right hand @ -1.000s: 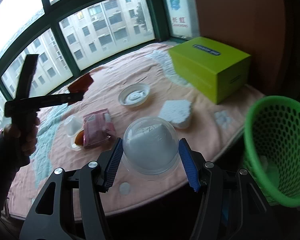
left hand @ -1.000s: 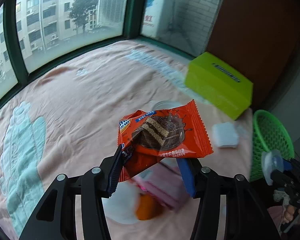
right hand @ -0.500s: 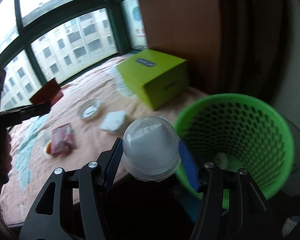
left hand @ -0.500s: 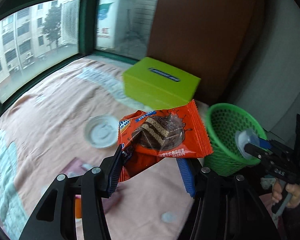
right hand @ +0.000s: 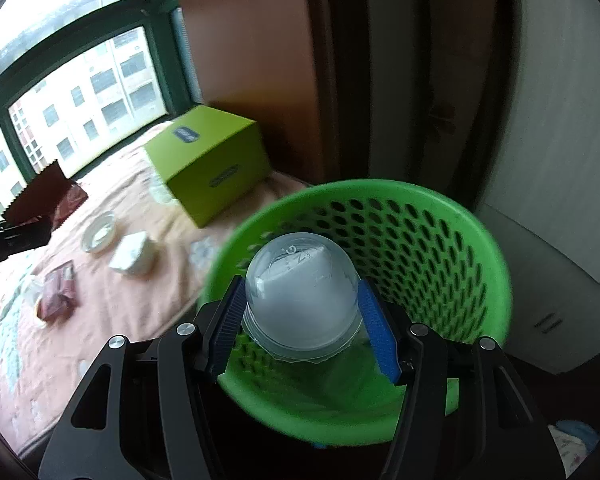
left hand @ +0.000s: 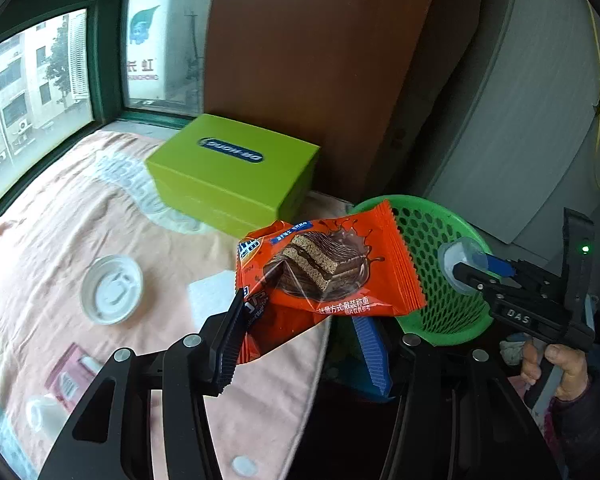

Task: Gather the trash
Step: 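Carry dome lid with right tool while left tool carries wrapper to basket, then open right tool to drop lid while left tool drops wrapper into basket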

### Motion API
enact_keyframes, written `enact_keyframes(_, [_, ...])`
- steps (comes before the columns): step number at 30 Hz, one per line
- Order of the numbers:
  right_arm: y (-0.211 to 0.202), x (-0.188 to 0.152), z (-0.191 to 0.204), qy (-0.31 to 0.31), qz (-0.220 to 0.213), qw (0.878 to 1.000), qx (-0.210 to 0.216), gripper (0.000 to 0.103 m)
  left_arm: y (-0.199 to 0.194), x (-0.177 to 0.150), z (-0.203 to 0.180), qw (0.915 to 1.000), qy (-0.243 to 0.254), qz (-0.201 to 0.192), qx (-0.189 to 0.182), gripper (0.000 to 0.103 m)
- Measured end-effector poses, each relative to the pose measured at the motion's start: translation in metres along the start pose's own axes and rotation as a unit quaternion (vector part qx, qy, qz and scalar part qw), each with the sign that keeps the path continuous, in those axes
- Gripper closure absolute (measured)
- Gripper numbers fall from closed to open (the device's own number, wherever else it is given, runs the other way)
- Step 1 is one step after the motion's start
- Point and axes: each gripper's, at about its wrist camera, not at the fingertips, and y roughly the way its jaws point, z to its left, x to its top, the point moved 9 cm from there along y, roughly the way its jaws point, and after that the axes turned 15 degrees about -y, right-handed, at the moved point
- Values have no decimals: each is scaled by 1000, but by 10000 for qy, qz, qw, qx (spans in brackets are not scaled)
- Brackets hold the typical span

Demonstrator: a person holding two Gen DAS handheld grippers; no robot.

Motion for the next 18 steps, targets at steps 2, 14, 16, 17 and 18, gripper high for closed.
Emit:
enact_keyframes(2, [3, -3, -9, 42, 28, 10000, -21, 45, 5, 0, -8, 10000, 26, 34, -19, 53])
enact_keyframes(14, [-6, -14, -43, 267, -65, 9994, -199, 35, 43, -1, -62, 9988, 308, 331, -170, 53])
enact_keyframes(16, [-11, -14, -47, 285, -113, 9993, -211, 35, 50, -2, -71, 9985, 337, 391, -199, 53])
enact_keyframes(17, [-15, -15, -50, 297, -158, 9992, -235, 35, 52, -3, -75, 9983, 348, 417, -213, 53])
enact_keyframes(18, [-17, -14, -50, 304, -191, 9990, -248, 35, 57, -5, -80, 9981, 366, 453, -221, 52])
